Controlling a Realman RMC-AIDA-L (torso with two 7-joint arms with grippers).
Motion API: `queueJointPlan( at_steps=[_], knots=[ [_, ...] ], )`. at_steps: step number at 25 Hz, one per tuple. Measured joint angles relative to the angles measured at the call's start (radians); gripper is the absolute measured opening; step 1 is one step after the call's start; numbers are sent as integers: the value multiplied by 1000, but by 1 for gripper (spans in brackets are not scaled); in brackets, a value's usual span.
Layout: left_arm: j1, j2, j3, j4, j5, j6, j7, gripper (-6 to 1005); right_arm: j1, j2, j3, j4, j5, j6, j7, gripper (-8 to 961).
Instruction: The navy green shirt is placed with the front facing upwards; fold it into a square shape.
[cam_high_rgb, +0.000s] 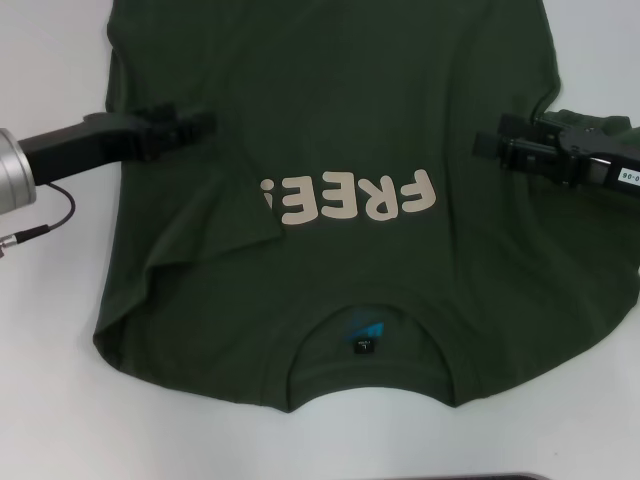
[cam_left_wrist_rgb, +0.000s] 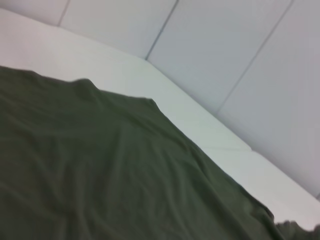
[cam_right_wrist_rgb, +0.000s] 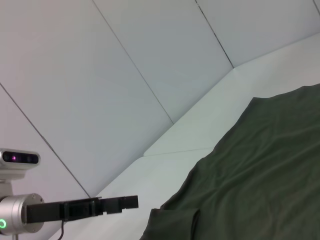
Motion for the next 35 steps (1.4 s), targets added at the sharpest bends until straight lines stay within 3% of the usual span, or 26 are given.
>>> queueJointPlan(
  at_steps=[13,21,35],
  knots=[
    [85,18,117,81,36,43,28,796,-7,0,6,-1,0,-2,14,913],
    [99,22,115,123,135,147,15,797,-5,2,6,0,0,-3,15,913],
    [99,13,132,113,188,138,10,795,-11,6,1,0,0,-6,15,913]
  ],
)
